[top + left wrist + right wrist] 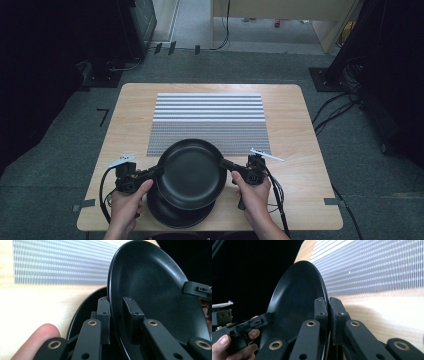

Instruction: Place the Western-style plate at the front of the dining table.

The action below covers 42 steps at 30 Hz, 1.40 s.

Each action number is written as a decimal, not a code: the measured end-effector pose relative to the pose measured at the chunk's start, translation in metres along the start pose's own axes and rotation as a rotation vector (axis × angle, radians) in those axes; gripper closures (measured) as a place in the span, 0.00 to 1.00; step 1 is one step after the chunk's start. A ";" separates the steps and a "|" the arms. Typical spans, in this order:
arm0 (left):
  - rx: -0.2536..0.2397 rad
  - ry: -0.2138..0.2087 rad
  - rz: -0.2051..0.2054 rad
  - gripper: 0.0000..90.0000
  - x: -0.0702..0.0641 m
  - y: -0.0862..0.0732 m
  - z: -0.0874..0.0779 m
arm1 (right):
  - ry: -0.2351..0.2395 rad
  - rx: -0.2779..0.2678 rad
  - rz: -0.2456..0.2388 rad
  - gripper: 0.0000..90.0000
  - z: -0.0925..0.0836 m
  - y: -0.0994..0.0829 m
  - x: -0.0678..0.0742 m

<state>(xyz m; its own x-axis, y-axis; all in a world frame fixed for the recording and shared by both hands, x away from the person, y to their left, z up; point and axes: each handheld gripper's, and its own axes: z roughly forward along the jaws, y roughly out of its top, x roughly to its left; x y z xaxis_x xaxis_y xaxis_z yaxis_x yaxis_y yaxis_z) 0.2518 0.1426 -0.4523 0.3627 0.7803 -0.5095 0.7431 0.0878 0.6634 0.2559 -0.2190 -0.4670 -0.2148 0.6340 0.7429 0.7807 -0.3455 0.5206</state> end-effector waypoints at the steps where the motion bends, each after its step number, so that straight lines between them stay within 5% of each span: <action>1: -0.003 -0.003 0.000 0.86 -0.001 0.003 0.000 | 0.002 -0.001 -0.001 0.96 0.000 0.003 0.001; 28: -0.003 -0.023 0.035 0.86 -0.010 0.085 0.034 | 0.026 -0.044 0.012 0.96 0.008 0.083 -0.002; 42: -0.022 0.000 0.035 0.87 -0.009 0.116 0.067 | 0.034 -0.055 0.058 0.96 0.025 0.113 -0.025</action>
<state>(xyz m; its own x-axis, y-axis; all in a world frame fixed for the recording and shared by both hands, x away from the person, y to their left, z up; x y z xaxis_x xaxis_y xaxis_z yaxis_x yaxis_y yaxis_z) 0.3726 0.1041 -0.4075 0.3886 0.7831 -0.4856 0.7170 0.0740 0.6931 0.3643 -0.2571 -0.4374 -0.1907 0.5881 0.7860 0.7590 -0.4194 0.4980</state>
